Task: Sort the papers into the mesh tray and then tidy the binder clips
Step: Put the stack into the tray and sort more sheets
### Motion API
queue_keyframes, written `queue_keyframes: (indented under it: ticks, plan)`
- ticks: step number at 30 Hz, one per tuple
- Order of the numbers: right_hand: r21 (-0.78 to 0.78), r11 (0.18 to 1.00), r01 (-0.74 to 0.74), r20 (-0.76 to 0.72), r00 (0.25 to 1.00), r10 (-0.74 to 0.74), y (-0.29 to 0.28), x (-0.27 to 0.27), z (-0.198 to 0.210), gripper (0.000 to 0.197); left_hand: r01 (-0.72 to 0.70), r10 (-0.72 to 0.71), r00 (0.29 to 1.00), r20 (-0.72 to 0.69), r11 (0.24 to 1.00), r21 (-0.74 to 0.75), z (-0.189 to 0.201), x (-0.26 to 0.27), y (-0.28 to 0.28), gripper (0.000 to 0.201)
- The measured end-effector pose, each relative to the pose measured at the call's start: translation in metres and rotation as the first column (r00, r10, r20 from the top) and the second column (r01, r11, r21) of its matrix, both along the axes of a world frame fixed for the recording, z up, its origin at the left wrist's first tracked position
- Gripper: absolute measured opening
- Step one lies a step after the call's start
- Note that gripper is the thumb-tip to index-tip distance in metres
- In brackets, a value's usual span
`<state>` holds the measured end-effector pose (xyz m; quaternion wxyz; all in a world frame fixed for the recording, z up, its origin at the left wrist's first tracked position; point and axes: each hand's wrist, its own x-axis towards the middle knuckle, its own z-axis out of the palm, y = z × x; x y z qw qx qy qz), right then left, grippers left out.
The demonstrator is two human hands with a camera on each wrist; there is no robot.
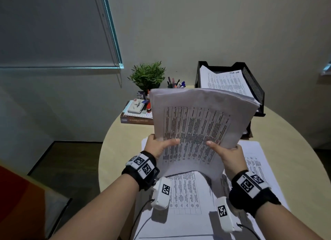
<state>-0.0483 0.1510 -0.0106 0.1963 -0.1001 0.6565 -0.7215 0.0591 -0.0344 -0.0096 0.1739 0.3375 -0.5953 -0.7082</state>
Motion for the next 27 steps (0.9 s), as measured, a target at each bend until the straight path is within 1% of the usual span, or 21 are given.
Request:
queue_keyframes:
  ticks: [1,2,4,7,8,10,11,12,13,14,15,17,19,20,21,22,23,24,25,26,27]
  plan:
    - [0.014,1.000,-0.004,0.014,1.000,0.004,0.002,0.002,-0.005,0.023,0.011,-0.010,0.999,0.034,1.000,-0.022,-0.001,0.001,0.003,0.037]
    - [0.036,0.999,-0.006,0.038,0.999,0.004,0.003,0.005,-0.011,0.025,0.004,0.000,0.997,0.077,0.999,-0.044,-0.008,0.003,0.006,0.033]
    - [0.102,0.995,-0.001,0.077,0.997,-0.007,0.004,0.009,-0.022,0.028,0.049,-0.044,0.990,0.132,0.998,-0.041,-0.019,0.006,0.010,0.029]
    - [0.182,0.983,-0.017,0.073,0.997,0.004,0.005,0.008,-0.025,0.012,0.060,-0.056,0.988,0.142,0.998,-0.019,-0.025,0.010,0.017,0.023]
    - [0.196,0.980,-0.016,0.066,0.998,0.003,0.005,0.006,-0.023,0.014,0.058,-0.059,0.987,0.147,0.998,0.008,-0.023,0.010,0.021,0.023]
    - [0.244,0.970,-0.014,0.046,0.999,0.002,0.009,0.000,-0.019,0.022,0.086,-0.096,0.991,0.096,0.990,0.110,-0.029,0.009,0.022,0.024]
    - [0.259,0.966,-0.012,0.057,0.998,-0.003,0.013,0.000,-0.018,0.020,0.095,-0.114,0.988,0.109,0.982,0.165,-0.032,0.007,0.024,0.034]
    - [0.256,0.966,-0.023,0.102,0.995,-0.003,0.018,-0.001,-0.020,0.014,0.070,-0.098,0.983,0.158,0.982,0.173,-0.037,0.006,0.025,0.063]
    - [0.251,0.968,-0.029,0.143,0.990,-0.008,0.023,0.002,-0.022,0.012,0.089,-0.113,0.971,0.209,0.989,0.122,-0.042,0.005,0.026,0.099]
    - [0.253,0.967,-0.037,0.180,0.984,-0.010,0.029,0.003,-0.029,0.018,0.153,-0.166,0.949,0.268,0.986,0.069,-0.039,0.008,0.029,0.119]
    - [0.274,0.961,-0.040,0.207,0.978,-0.018,0.035,0.006,-0.037,0.024,0.221,-0.220,0.906,0.361,0.974,0.038,-0.043,0.009,0.032,0.119]
    - [0.327,0.944,-0.052,0.260,0.965,-0.037,0.047,0.009,-0.055,0.030,0.323,-0.273,0.803,0.530,0.946,-0.003,-0.052,0.014,0.036,0.104]
    - [0.331,0.940,-0.082,0.355,0.934,-0.044,0.055,0.006,-0.071,0.038,0.408,-0.346,0.726,0.595,0.912,0.033,-0.057,0.018,0.039,0.101]
    - [0.316,0.944,-0.095,0.392,0.919,-0.039,0.059,0.003,-0.075,0.046,0.470,-0.409,0.681,0.608,0.880,0.066,-0.061,0.018,0.038,0.097]
    - [0.308,0.947,-0.092,0.416,0.908,-0.047,0.061,0.000,-0.075,0.055,0.529,-0.476,0.642,0.601,0.843,0.103,-0.062,0.019,0.039,0.087]
    - [0.291,0.952,-0.093,0.447,0.893,-0.050,0.065,-0.005,-0.076,0.065,0.566,-0.536,0.617,0.576,0.811,0.148,-0.063,0.020,0.040,0.068]
    - [0.291,0.953,-0.077,0.460,0.885,-0.069,0.067,-0.010,-0.074,0.075,0.578,-0.596,0.611,0.521,0.785,0.222,-0.065,0.023,0.042,0.049]
    - [0.302,0.950,-0.079,0.473,0.878,-0.078,0.071,-0.018,-0.073,0.082,0.567,-0.648,0.604,0.464,0.758,0.322,-0.066,0.026,0.045,0.038]
    - [0.308,0.948,-0.081,0.468,0.880,-0.077,0.075,-0.024,-0.069,0.079,0.555,-0.690,0.604,0.399,0.724,0.410,-0.069,0.029,0.048,0.035]
    - [0.282,0.954,-0.106,0.483,0.874,-0.045,0.078,-0.031,-0.067,0.065,0.550,-0.722,0.602,0.340,0.684,0.479,-0.072,0.031,0.050,0.035]
    - [0.266,0.956,-0.124,0.476,0.879,-0.018,0.080,-0.038,-0.066,0.048,0.539,-0.727,0.605,0.325,0.674,0.505,-0.074,0.030,0.052,0.037]
